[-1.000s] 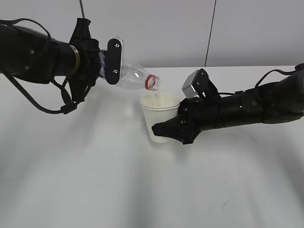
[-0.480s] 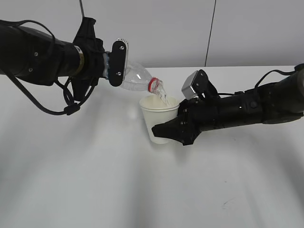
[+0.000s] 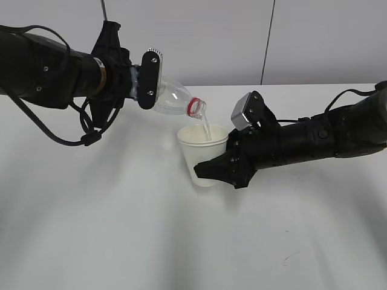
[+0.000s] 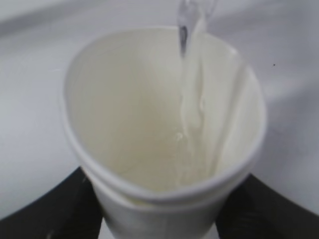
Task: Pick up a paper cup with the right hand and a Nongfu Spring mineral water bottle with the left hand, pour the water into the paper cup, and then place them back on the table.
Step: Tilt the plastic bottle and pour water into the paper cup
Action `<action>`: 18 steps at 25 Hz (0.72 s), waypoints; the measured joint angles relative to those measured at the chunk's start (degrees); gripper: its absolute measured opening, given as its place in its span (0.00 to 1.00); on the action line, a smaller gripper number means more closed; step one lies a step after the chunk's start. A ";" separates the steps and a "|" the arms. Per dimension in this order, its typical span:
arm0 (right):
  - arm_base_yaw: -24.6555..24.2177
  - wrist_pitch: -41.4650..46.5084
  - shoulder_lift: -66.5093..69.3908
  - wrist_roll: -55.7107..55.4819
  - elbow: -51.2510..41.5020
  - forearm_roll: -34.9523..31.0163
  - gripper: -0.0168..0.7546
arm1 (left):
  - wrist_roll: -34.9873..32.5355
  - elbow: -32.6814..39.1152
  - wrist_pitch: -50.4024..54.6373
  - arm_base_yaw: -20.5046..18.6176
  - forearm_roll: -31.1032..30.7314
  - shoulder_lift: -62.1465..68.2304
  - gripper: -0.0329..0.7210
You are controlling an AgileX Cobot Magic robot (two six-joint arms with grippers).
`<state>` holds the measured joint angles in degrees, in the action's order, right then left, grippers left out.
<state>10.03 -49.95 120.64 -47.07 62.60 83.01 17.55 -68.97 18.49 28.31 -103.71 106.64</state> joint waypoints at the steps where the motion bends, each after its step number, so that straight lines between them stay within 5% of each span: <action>1: 0.00 0.10 0.00 0.00 0.00 0.00 0.59 | 0.00 0.00 0.00 0.00 0.00 0.00 0.52; 18: 0.00 1.94 0.03 0.00 0.00 0.00 0.59 | -0.27 0.00 0.00 0.00 0.00 0.00 0.52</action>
<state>10.03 -48.01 120.67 -47.07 62.60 83.01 17.28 -68.97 18.49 28.31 -103.71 106.64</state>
